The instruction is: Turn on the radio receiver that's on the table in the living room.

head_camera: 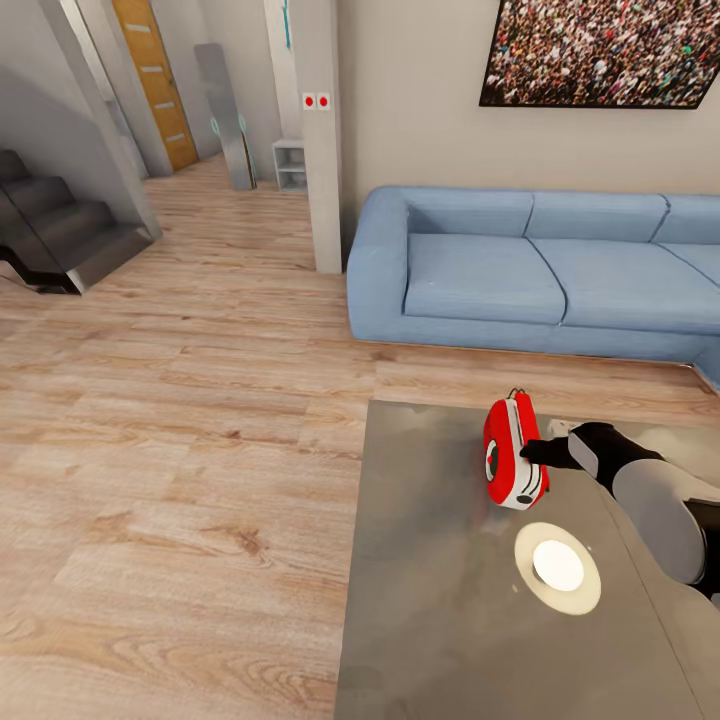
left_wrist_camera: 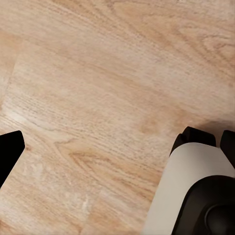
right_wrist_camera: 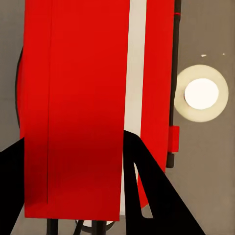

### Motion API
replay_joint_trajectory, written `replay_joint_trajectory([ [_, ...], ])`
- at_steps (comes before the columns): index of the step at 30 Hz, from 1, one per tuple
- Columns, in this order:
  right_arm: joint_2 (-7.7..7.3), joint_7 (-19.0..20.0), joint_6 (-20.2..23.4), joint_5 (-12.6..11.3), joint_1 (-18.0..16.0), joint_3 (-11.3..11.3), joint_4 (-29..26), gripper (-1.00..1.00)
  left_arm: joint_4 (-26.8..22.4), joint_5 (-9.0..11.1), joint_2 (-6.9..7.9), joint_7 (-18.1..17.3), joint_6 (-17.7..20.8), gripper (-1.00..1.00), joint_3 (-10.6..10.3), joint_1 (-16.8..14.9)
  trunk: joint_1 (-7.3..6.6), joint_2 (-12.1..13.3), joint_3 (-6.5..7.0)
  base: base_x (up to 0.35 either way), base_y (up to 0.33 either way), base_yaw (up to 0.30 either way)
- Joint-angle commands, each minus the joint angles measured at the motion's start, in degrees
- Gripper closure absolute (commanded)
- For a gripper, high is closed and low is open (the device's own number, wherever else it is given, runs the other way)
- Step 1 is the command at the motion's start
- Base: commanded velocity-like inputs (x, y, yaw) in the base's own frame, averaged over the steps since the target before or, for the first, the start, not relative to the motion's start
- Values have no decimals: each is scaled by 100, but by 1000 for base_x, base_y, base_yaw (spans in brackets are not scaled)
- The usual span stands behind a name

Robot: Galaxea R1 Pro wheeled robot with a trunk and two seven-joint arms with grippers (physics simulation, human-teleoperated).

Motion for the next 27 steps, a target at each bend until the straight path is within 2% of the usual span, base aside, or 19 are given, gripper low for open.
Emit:
replay_joint_trajectory([
  [1,0,1,1,-2,2,15,2,100,-1,3,-2,-4,1,-100,0,0,0,0,0,0,0,0],
  [17,0,7,1,-2,2,15,4,100,-4,8,-17,-21,13,-100,0,0,0,0,0,0,0,0],
  [27,0,9,1,-2,0,16,3,100,-2,8,-16,-26,13,-100,-3,0,-220,401,179,0,0,0],
])
